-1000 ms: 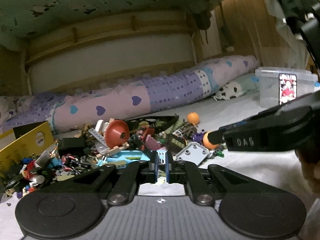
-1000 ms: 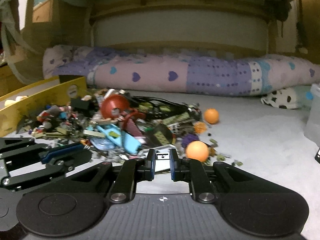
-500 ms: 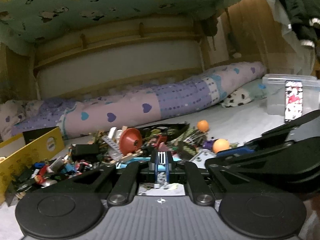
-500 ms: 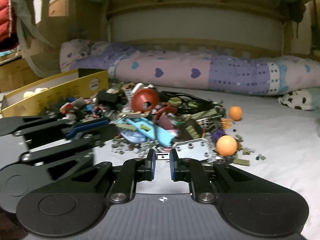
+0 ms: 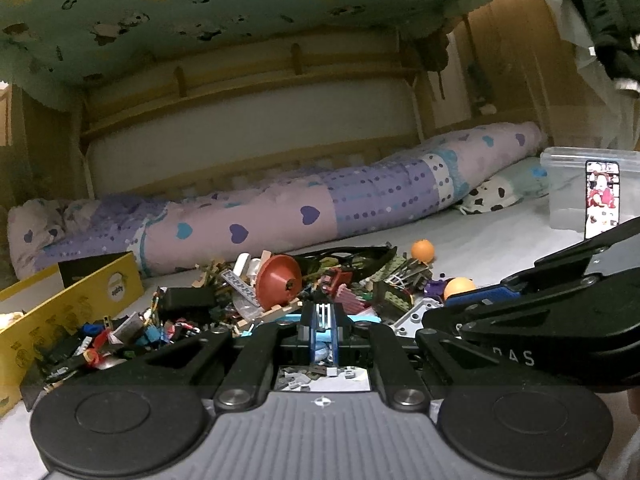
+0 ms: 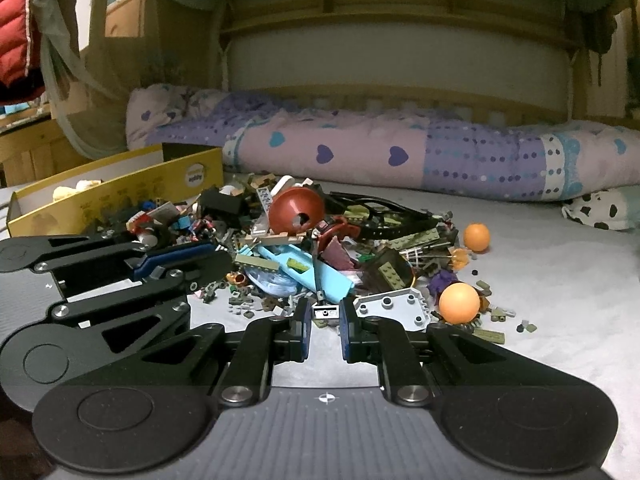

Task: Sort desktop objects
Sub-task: 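Hold the grey brick raised above the heap with the left gripper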

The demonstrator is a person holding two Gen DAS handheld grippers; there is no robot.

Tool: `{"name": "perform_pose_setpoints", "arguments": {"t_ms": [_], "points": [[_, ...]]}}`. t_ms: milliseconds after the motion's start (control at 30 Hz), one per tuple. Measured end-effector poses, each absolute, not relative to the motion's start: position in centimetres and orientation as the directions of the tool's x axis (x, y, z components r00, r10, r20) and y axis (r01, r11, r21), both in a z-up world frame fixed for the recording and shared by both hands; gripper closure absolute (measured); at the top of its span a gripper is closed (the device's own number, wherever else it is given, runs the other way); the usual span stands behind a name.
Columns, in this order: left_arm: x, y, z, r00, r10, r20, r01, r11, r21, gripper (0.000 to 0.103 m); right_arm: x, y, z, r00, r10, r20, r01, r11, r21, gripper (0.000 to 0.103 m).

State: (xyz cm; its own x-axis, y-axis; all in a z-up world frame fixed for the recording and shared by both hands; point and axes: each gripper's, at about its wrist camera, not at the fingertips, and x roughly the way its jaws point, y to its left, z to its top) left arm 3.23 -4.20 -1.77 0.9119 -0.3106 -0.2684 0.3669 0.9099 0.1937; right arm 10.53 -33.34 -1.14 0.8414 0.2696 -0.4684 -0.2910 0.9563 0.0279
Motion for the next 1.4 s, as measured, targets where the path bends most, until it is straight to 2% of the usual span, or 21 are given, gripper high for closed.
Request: {"name": "perform_pose_setpoints", "arguments": {"t_ms": [333,833,1400], "points": [[3.0,-3.1,-1.3,0.92,-0.293,-0.26,0.345,0.921,0.183,0.095,10.6,-32.9,-1.2,0.837,0.275,-0.473,-0.298,0.954,0.027,0.087],[1.1,-1.7,0.0,0.935,-0.292,-0.199,0.329,0.926,0.186,0.095,10.5,-31.3,-1.2,0.831,0.303,-0.466,-0.336,0.942,0.013,0.087],[1.3,1.7,0.2,0.955,-0.201,-0.218,0.24,0.956,0.17,0.095,10.4,-28.9,-1.3,0.805,0.354,-0.475,-0.393,0.919,0.018,0.087]]}}
